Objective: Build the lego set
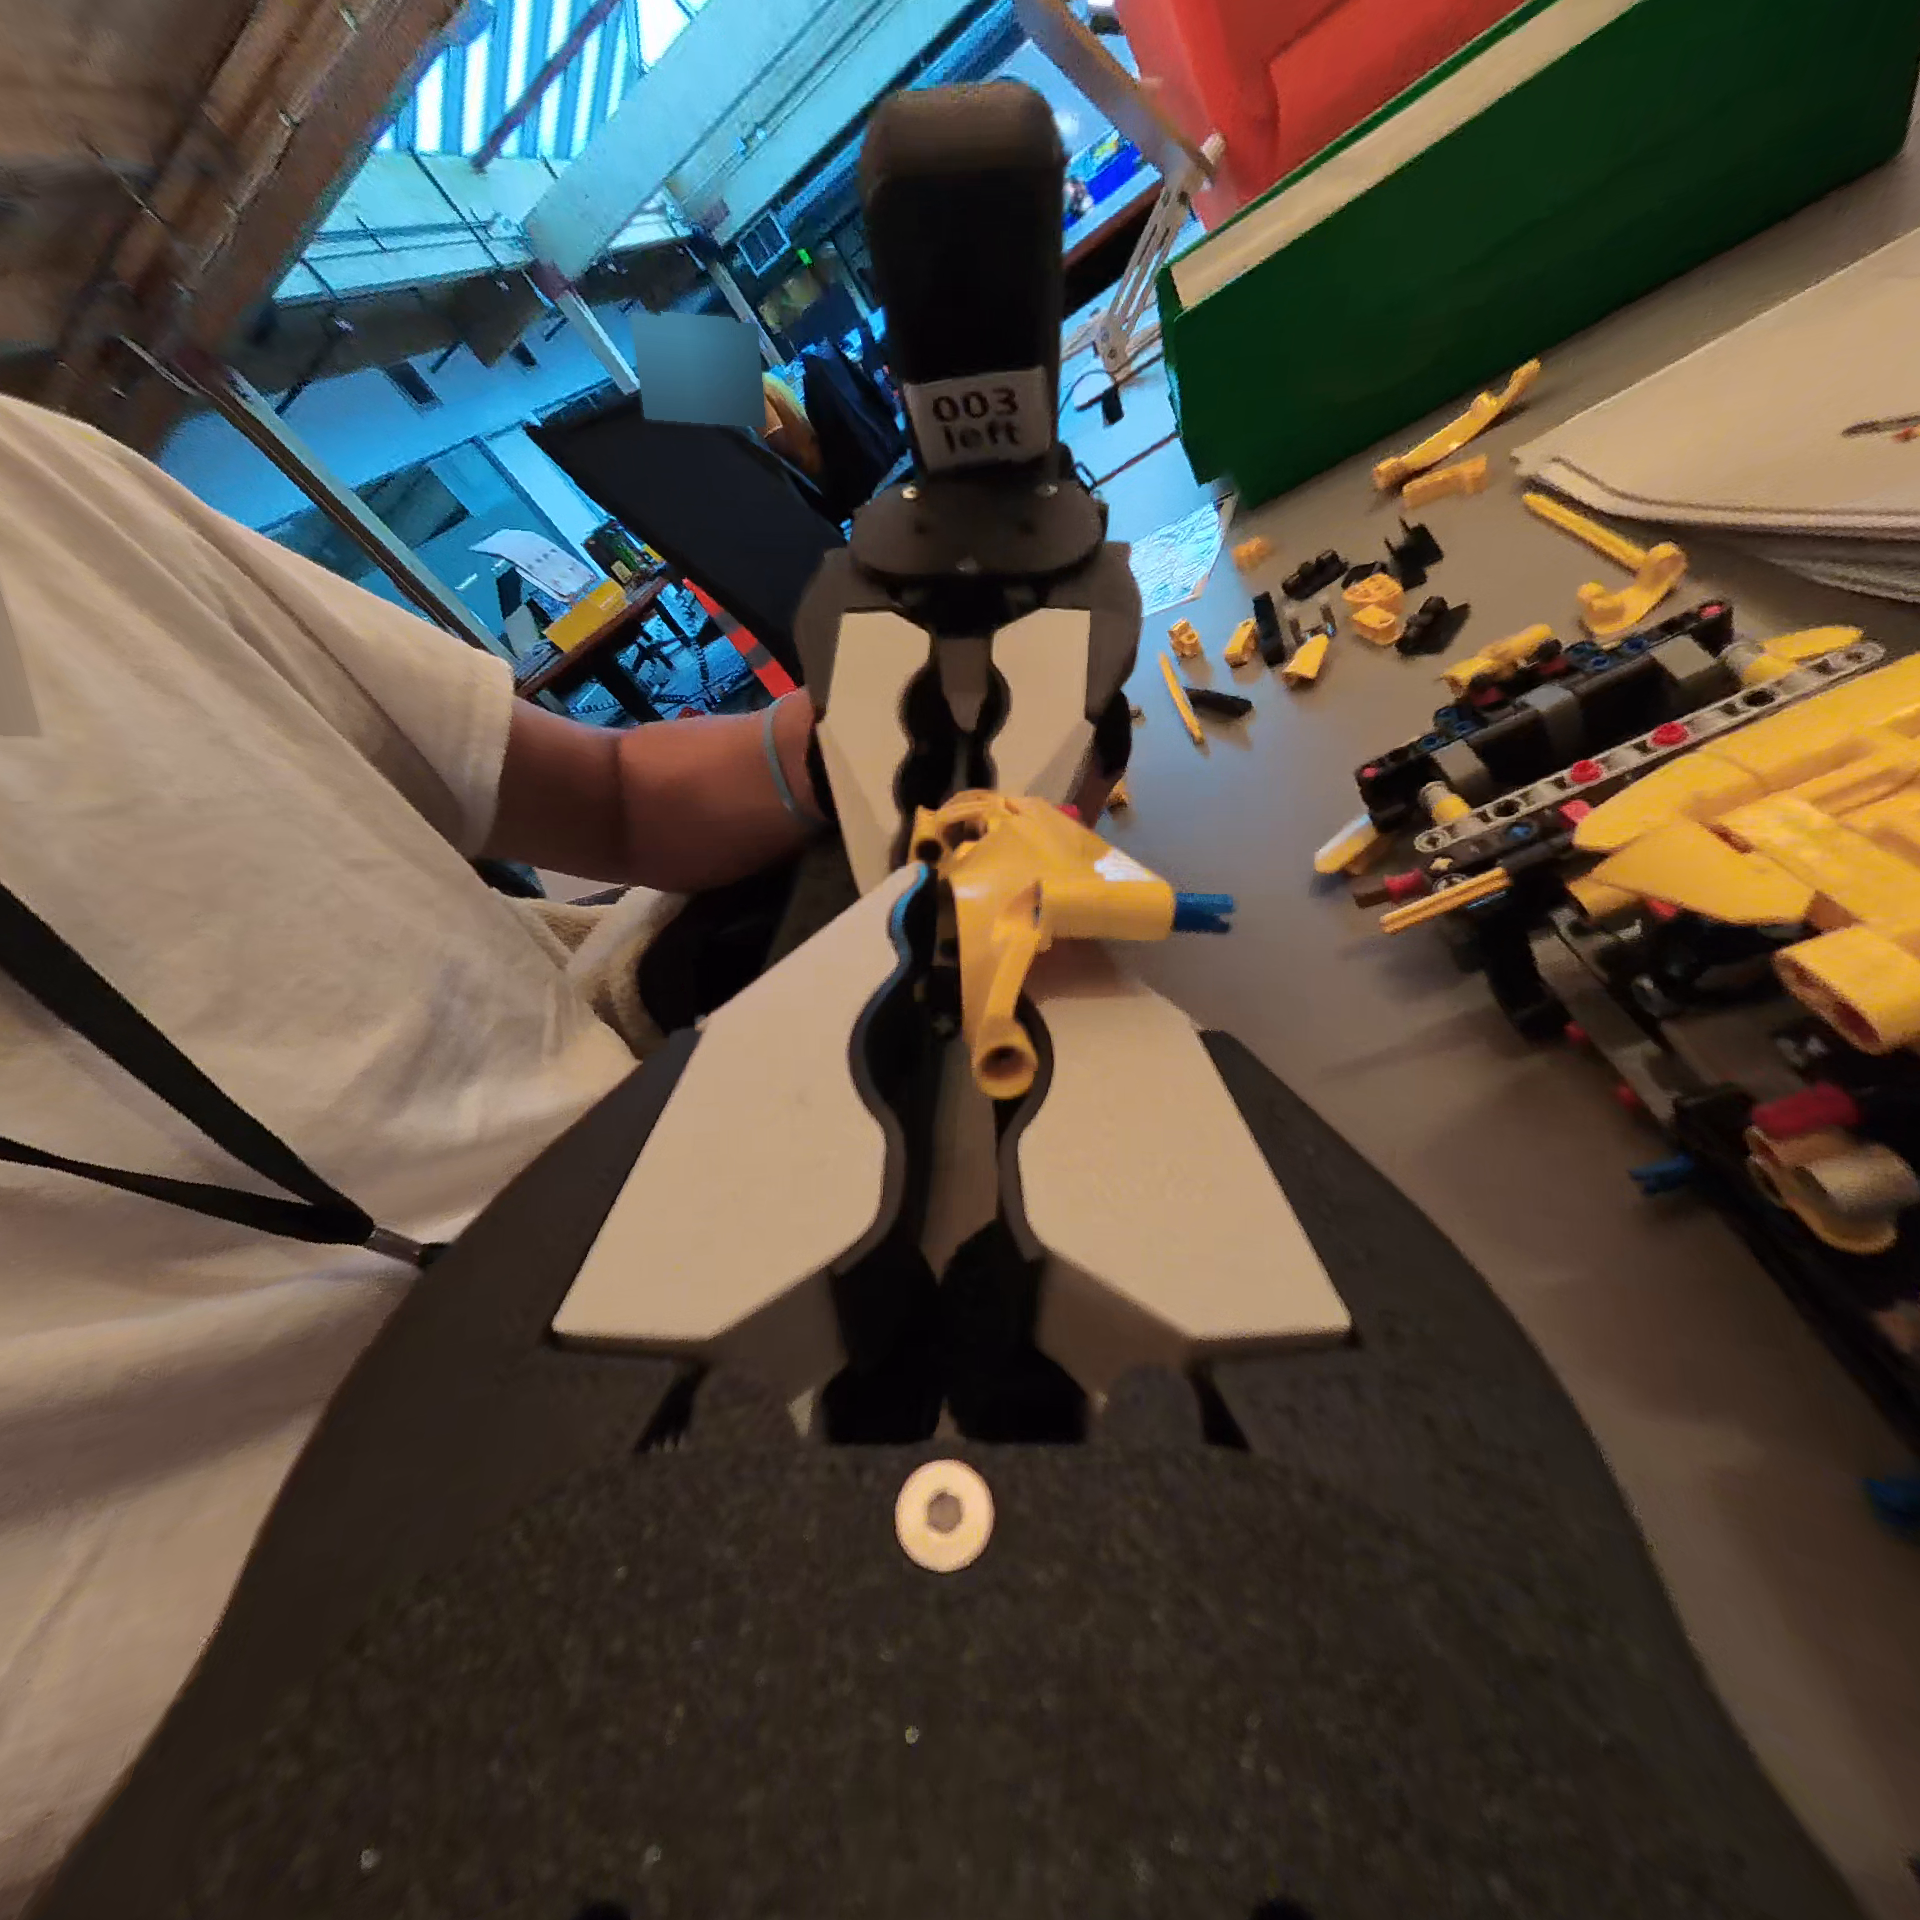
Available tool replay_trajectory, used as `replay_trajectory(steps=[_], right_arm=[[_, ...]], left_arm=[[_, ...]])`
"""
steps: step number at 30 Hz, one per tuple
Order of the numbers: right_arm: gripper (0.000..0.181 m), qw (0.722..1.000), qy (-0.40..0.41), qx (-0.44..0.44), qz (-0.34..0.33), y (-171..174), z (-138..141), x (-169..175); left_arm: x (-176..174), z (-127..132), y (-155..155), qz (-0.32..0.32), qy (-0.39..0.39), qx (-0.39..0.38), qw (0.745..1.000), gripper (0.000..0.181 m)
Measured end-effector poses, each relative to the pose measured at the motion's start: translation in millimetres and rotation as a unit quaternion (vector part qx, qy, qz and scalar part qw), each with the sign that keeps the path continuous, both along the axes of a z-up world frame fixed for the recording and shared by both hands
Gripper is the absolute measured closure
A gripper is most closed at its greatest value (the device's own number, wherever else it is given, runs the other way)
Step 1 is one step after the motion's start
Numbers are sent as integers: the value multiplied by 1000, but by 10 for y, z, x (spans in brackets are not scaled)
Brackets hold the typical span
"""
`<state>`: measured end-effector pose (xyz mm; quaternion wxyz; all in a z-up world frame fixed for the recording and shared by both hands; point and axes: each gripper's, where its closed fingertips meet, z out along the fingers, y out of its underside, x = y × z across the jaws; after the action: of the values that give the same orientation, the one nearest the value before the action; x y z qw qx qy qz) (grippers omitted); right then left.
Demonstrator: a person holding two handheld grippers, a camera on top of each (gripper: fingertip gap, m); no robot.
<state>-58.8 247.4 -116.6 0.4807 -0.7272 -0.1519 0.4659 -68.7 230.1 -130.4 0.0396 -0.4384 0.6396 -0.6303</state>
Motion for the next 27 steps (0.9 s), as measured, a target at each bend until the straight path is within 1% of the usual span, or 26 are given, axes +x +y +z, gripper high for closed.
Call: replay_trajectory(steps=[4,9,13,15,20,24,27], right_arm=[[178,1000,-12,-2,-10,21,-34,19],[178,1000,-6,-5,-9,30,-36,11],[178,1000,19,1,-8,27,48,51],[178,1000,-1,-5,-5,16,-15,24],[178,1000,7,-5,-7,15,-4,25],[178,1000,5,-9,-10,35,-25,21],[178,1000,-4,-6,-7,23,-31,17]], left_arm=[[11,-40,5,2,18,-8,1000,168],[17,-31,17,4,15,-7,1000,168],[11,-46,33,7,18,-6,1000,168],[11,-37,46,7,17,-7,1000,168],[18,-24,54,8,20,-17,1000,168],[15,-110,44,4,35,0,999,169],[21,-85,49,7,34,-10,999,169]])
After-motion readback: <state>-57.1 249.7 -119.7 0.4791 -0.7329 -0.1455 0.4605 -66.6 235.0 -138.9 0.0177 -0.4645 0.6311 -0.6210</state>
